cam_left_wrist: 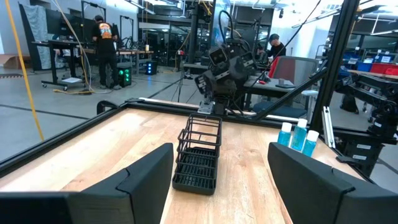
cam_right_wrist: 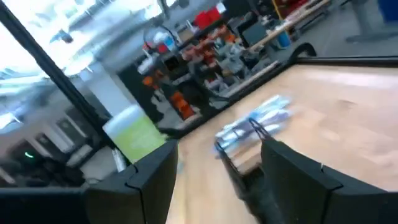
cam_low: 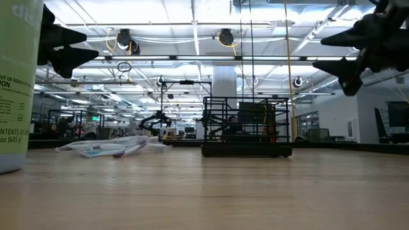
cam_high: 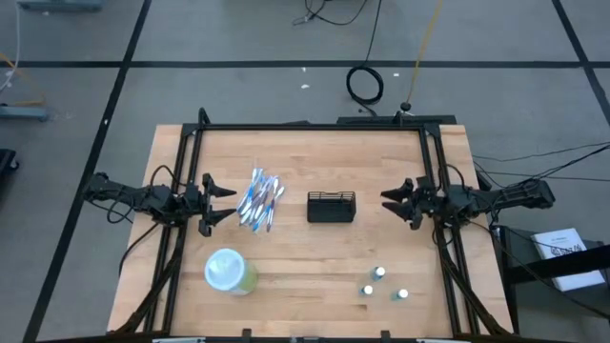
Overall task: Pick & Place toothbrushing station
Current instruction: Put the blue mouthwash into the black mesh organizer
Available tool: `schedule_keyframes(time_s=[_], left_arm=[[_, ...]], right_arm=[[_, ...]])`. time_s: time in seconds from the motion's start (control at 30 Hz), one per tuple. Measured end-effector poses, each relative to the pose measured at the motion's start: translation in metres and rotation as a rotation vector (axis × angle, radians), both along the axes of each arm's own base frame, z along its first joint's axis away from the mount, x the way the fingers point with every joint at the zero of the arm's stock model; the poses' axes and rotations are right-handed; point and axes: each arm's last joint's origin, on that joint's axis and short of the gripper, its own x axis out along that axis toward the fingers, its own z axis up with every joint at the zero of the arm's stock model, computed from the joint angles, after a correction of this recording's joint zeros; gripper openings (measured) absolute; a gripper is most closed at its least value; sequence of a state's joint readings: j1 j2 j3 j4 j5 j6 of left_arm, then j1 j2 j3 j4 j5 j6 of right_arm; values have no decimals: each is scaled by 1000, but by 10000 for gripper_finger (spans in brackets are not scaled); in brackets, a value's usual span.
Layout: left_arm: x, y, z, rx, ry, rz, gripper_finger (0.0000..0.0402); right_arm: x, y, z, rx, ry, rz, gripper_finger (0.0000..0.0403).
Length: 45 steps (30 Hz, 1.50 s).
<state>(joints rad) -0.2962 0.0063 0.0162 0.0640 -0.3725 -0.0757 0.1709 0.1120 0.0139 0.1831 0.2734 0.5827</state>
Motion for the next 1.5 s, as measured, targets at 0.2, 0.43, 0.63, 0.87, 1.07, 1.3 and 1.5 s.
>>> schedule_keyframes(time_s=[0.2, 0.43, 0.63, 0.87, 1.07, 1.3, 1.5], left_arm=[[0, 0, 0, 0, 0, 0, 269], [0, 0, 0, 0, 0, 0, 269], [0, 0, 0, 0, 0, 0, 269], [0, 0, 0, -2, -6, 0, 269], [0, 0, 1, -2, -7, 0, 269], [0, 0, 1, -3, -8, 0, 269], [0, 0, 1, -3, -9, 0, 269]], right_arm=[[-14, 21, 42, -22, -461, 591, 224], [-16, 50, 43, -215, -522, 722, 224], [4, 86, 54, -327, -248, 600, 224], [25, 151, 97, -363, 261, 539, 224], [35, 190, 119, -176, 668, 429, 224], [41, 201, 108, 232, 1107, 280, 224], [49, 191, 86, 354, 1347, 166, 224]])
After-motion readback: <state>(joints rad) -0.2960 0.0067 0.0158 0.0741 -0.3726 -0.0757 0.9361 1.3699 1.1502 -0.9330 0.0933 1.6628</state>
